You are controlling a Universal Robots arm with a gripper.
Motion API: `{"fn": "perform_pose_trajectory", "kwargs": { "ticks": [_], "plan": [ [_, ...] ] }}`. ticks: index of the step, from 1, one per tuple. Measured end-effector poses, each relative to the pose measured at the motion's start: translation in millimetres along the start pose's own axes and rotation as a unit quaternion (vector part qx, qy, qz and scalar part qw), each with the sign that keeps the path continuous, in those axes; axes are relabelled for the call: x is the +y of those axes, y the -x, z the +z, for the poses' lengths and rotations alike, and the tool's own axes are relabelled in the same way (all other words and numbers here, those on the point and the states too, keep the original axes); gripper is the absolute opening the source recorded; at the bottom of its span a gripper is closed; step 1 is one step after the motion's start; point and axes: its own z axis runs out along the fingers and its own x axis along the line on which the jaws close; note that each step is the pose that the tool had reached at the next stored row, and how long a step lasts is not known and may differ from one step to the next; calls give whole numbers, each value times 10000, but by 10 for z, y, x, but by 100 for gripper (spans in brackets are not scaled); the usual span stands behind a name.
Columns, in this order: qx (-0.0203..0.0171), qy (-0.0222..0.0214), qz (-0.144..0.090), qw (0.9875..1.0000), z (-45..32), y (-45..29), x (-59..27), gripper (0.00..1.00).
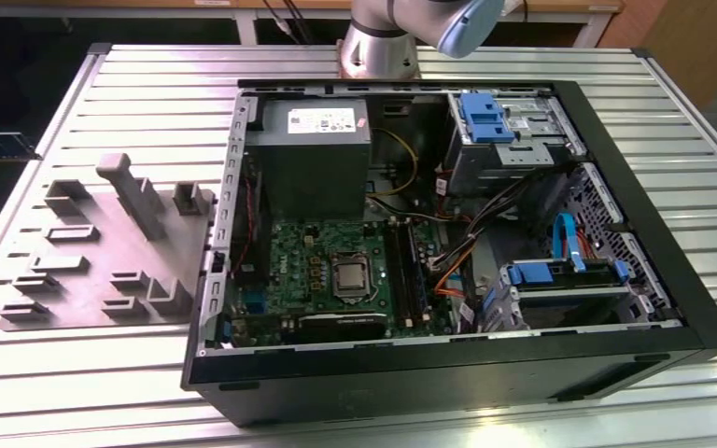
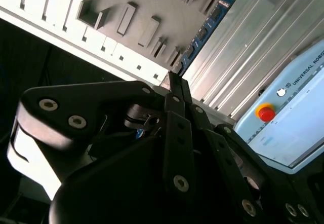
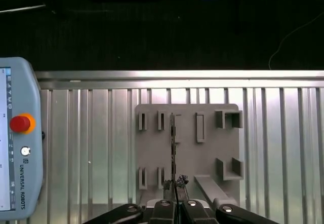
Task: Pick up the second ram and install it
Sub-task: 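Pick up the second ram and move it above second insertion slot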
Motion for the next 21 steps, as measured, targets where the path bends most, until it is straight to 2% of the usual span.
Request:
{"fn": "perform_pose_trajectory", "kwargs": {
  "ticks": [6,9,15,21],
  "plan": [
    [0,0,0,10000,-7,0,0,11],
    [0,0,0,10000,-9,2,-30,11],
    [0,0,0,10000,-14,5,-176,11],
    [0,0,0,10000,-22,11,-393,11]
  ]
}}
